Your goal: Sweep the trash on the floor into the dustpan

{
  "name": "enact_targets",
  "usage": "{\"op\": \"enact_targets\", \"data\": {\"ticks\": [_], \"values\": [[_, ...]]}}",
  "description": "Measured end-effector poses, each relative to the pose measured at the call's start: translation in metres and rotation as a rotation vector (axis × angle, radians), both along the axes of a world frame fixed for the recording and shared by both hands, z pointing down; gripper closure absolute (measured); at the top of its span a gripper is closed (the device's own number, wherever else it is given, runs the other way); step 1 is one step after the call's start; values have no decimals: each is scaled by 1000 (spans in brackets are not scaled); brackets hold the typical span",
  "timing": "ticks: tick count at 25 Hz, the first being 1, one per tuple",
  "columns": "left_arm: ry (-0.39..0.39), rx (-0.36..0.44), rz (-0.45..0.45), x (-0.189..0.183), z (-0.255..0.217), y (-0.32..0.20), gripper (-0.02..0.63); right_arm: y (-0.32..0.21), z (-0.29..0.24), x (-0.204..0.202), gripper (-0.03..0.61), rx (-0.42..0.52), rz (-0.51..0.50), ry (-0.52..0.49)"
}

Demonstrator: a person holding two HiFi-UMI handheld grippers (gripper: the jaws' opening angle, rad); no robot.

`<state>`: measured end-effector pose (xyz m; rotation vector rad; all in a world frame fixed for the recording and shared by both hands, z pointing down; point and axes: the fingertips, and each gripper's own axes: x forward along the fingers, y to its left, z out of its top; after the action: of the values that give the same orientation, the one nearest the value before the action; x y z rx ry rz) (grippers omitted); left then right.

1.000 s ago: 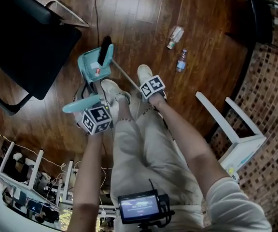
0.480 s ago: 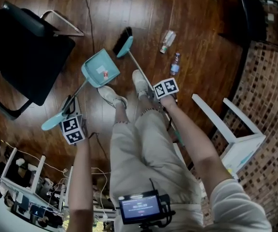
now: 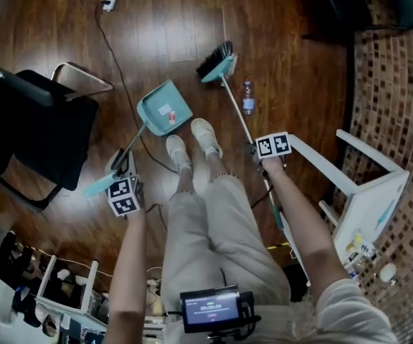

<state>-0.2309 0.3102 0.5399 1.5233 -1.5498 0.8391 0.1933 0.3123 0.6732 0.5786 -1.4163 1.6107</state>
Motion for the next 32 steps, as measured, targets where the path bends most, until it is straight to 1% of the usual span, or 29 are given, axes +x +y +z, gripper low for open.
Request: {"op": "enact_targets", "data": {"ticks": [4,6,8,12,15,18,22,25,28,30,32], "values": [[50,-3,68,39,8,-41,532,-1,-24,57,532,43,187,29],[80,-9,106,57,16,-56,534,2,-25,85,532,49,241,55],[86,-17,134,68,20,-72,534,1,-21,104,533,49,269,76],[76,-20,165,87,19,-102,534,-14,-11,124,532,42,282,98],[72,-22,186,106,26,-122,534,-28,-2,135,532,36,283,110],[59,-26,212,114,35,-140,534,-41,6,149,532,31,289,123],[8,-71,249,111,60,-147,534,-58,15,171,532,26,306,141],[-11,-104,269,111,76,-147,534,-70,22,188,532,24,322,155],[-27,-111,260,103,82,-152,534,-82,30,202,532,21,329,170],[-28,-114,261,97,84,-158,534,-90,37,205,532,15,320,182],[-28,-116,281,94,86,-165,534,-96,47,200,532,1,299,199]]}}
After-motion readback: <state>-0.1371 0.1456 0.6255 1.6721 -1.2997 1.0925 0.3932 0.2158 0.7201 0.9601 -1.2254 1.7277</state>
